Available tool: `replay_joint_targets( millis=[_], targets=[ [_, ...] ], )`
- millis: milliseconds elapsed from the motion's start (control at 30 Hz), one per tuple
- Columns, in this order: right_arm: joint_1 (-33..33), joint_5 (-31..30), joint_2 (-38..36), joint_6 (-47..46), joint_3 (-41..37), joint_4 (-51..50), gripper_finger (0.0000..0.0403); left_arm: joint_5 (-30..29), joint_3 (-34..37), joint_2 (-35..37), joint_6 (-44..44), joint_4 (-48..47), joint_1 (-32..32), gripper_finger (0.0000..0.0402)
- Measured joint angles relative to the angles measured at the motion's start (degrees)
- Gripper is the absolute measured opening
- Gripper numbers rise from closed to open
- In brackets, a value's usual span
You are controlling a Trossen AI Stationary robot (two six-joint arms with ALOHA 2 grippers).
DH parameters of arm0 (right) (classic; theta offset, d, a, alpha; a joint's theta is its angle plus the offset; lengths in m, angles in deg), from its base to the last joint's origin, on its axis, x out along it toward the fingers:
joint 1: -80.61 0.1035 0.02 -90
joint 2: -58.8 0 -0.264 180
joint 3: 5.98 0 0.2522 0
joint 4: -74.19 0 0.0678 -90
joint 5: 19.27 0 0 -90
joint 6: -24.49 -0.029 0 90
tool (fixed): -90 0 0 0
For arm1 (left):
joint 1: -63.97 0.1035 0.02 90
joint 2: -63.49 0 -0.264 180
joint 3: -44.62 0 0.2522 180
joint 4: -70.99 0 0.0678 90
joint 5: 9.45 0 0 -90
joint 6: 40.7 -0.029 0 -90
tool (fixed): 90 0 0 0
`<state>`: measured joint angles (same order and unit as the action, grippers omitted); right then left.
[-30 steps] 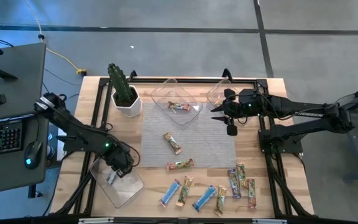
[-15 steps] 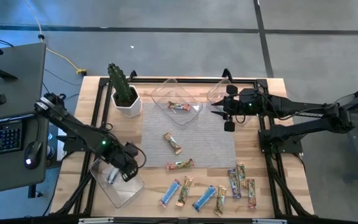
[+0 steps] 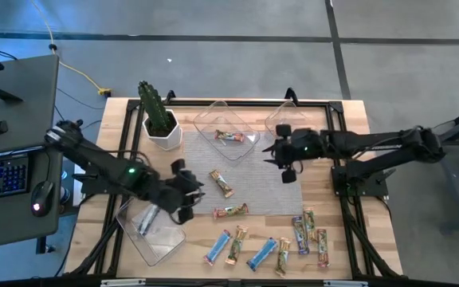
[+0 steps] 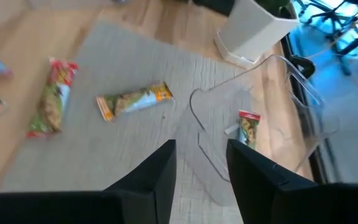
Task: Pick and place Granola Bars by type
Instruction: Put the red granola bar into the top left transparent bin
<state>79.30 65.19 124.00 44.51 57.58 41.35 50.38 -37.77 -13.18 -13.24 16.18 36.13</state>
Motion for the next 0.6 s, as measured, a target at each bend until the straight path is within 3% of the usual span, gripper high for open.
replay_joint_targets(
  millis=[267,433,600],
  targets=[
    [4.9,-9.2,3.0,-1.8,0.0,-2.2,0.0161,10.9,0.1,-8.4,-8.6,1.7,8.7,0.0133],
    [4.9,-10.7,3.0,-5.0,0.0,-2.6,0.0174,20.6,0.1,-14.9,-14.8,9.6,12.6,0.0171],
    [4.9,-10.5,3.0,-5.4,0.0,-3.4,0.017,24.1,0.0,-21.1,-17.5,17.5,13.3,0.0214]
  ],
)
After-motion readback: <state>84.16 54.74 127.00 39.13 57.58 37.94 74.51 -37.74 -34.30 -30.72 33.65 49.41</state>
